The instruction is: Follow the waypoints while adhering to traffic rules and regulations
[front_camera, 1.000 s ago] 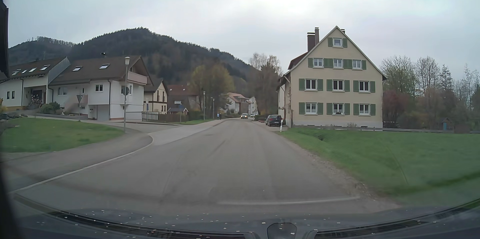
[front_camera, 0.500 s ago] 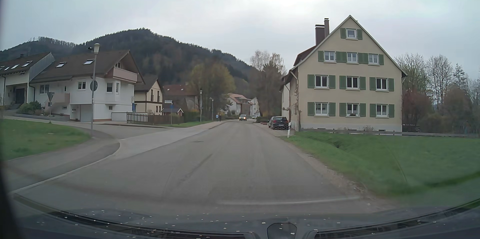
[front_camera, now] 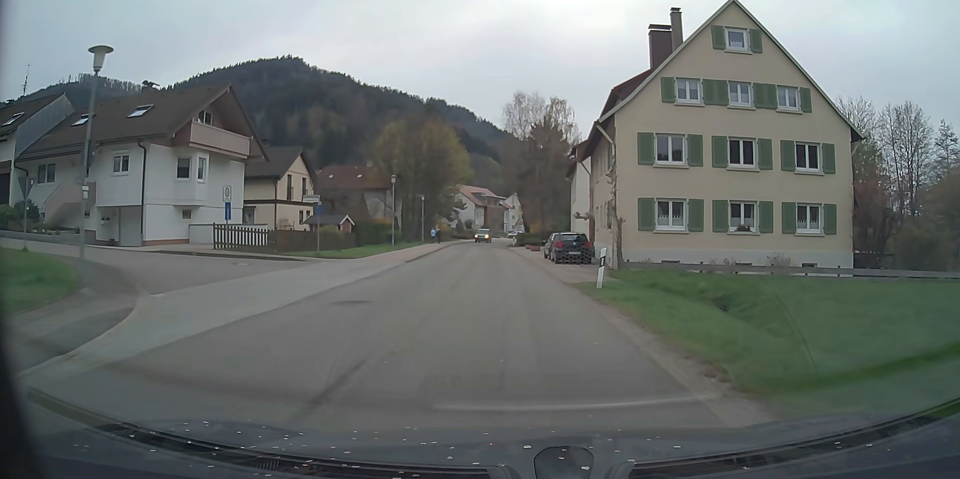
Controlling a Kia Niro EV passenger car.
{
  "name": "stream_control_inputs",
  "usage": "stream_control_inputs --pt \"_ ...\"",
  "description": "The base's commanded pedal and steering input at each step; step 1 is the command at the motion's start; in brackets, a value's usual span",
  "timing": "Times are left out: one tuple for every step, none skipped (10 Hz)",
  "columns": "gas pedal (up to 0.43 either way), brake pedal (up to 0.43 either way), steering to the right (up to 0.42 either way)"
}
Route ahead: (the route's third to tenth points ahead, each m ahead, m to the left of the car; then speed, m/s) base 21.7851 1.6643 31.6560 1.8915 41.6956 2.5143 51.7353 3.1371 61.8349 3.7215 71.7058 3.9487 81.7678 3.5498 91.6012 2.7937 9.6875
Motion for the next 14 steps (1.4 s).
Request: stream_control_inputs --pt "0.059 0.0 -0.005" --pt "0.059 0.0 -0.006" --pt "0.059 0.0 -0.006" --pt "0.059 0.0 -0.006" --pt "0.059 0.0 -0.006" --pt "0.059 0.0 -0.006" --pt "0.059 0.0 -0.006" --pt "0.059 0.0 -0.005" --pt "0.059 0.0 -0.006" --pt "0.059 0.0 -0.006" --pt "0.059 0.0 -0.006" --pt "0.059 0.0 -0.009" --pt "0.059 0.0 -0.011" --pt "0.059 0.0 -0.011"
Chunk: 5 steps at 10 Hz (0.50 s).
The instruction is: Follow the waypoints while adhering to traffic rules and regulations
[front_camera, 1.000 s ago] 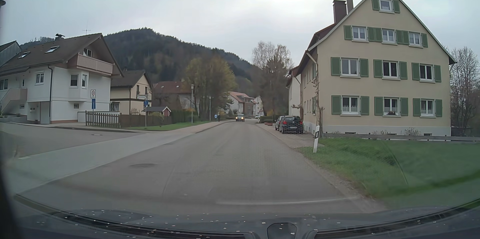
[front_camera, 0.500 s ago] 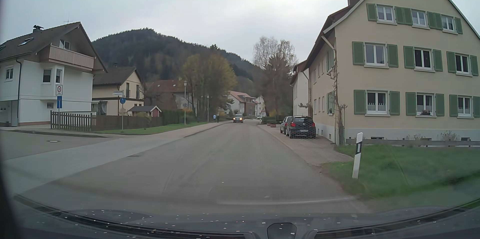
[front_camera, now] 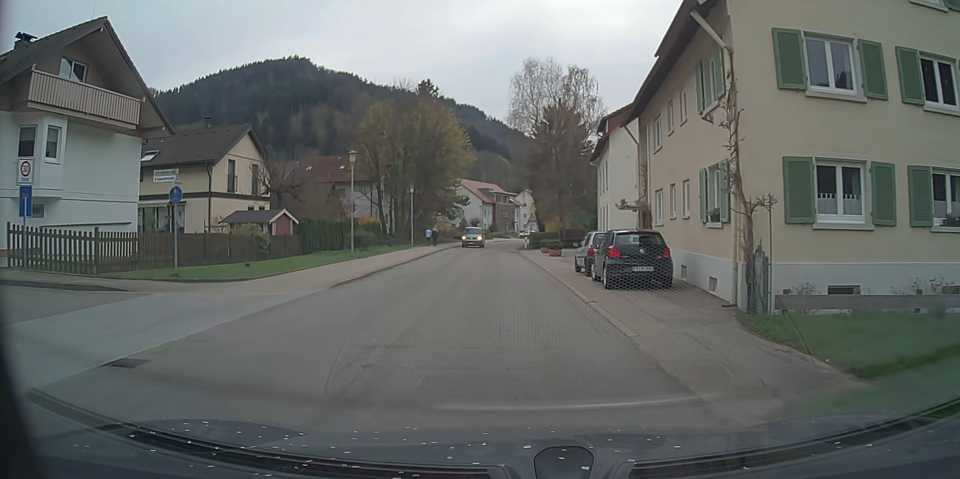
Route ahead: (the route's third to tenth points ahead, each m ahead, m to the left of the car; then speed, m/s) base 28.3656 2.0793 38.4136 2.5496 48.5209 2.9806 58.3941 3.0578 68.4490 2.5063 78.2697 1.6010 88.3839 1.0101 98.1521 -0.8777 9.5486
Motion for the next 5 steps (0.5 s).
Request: stream_control_inputs --pt "0.059 0.0 -0.011" --pt "0.059 0.0 -0.011" --pt "0.059 0.0 -0.011" --pt "0.059 0.0 -0.011" --pt "0.059 0.0 -0.011"
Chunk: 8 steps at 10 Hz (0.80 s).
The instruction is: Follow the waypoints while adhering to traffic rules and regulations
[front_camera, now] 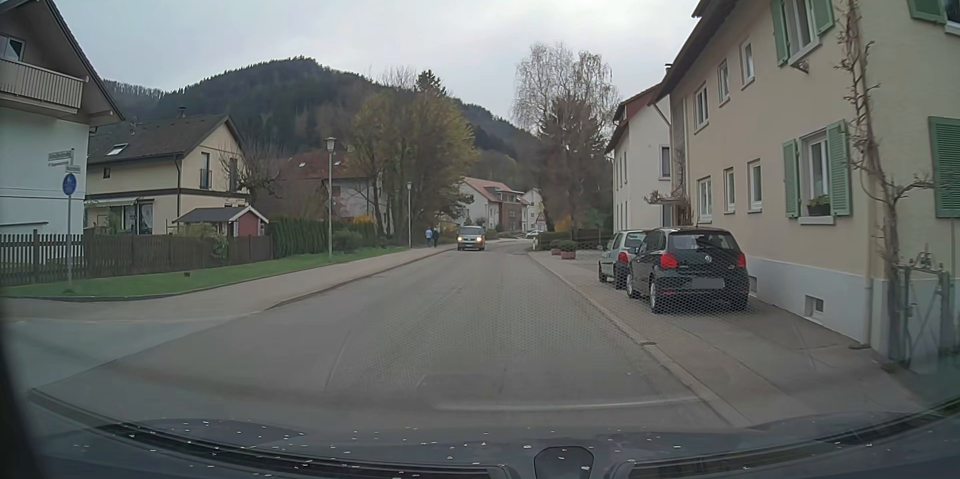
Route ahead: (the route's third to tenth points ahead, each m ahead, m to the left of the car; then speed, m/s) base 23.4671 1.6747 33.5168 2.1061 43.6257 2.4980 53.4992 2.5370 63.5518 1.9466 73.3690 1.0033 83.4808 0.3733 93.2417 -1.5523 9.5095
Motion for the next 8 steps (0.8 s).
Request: stream_control_inputs --pt "0.059 0.0 -0.011" --pt "0.059 0.0 -0.01" --pt "0.059 0.0 -0.01" --pt "0.059 0.0 -0.01" --pt "0.059 0.0 -0.01" --pt "0.059 0.0 -0.009" --pt "0.059 0.0 -0.009" --pt "0.059 0.0 -0.008"
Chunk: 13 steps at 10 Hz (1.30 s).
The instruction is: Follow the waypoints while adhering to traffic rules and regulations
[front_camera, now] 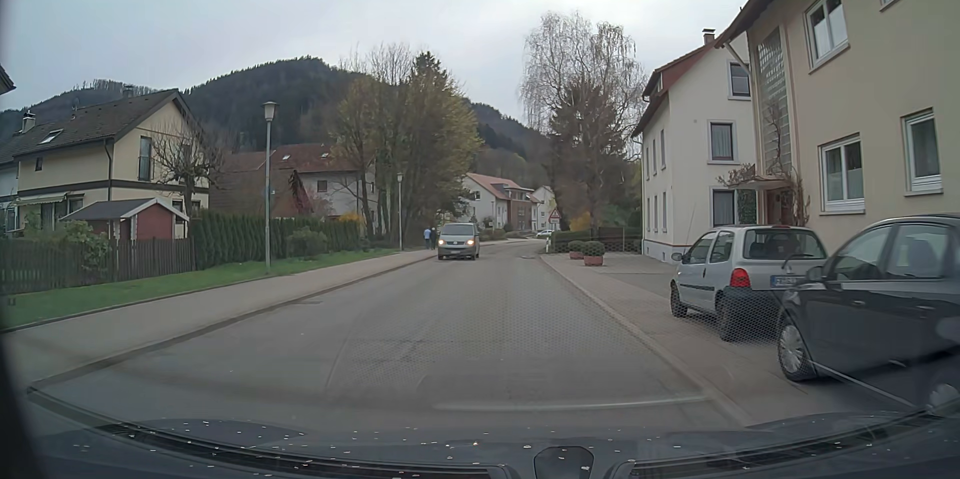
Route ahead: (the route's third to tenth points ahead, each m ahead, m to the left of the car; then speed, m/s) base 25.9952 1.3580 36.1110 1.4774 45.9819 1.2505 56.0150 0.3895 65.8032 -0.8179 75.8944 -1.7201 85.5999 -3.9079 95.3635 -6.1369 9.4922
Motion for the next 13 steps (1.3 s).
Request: stream_control_inputs --pt "0.059 0.0 -0.008" --pt "0.059 0.0 -0.007" --pt "0.059 0.0 -0.008" --pt "0.059 0.0 -0.007" --pt "0.059 0.0 -0.007" --pt "0.059 0.0 -0.007" --pt "0.059 0.0 -0.007" --pt "0.059 0.0 -0.006" --pt "0.059 0.0 -0.005" --pt "0.059 0.0 -0.004" --pt "0.059 0.0 -0.004" --pt "0.059 0.0 -0.004" --pt "0.059 0.0 -0.004"
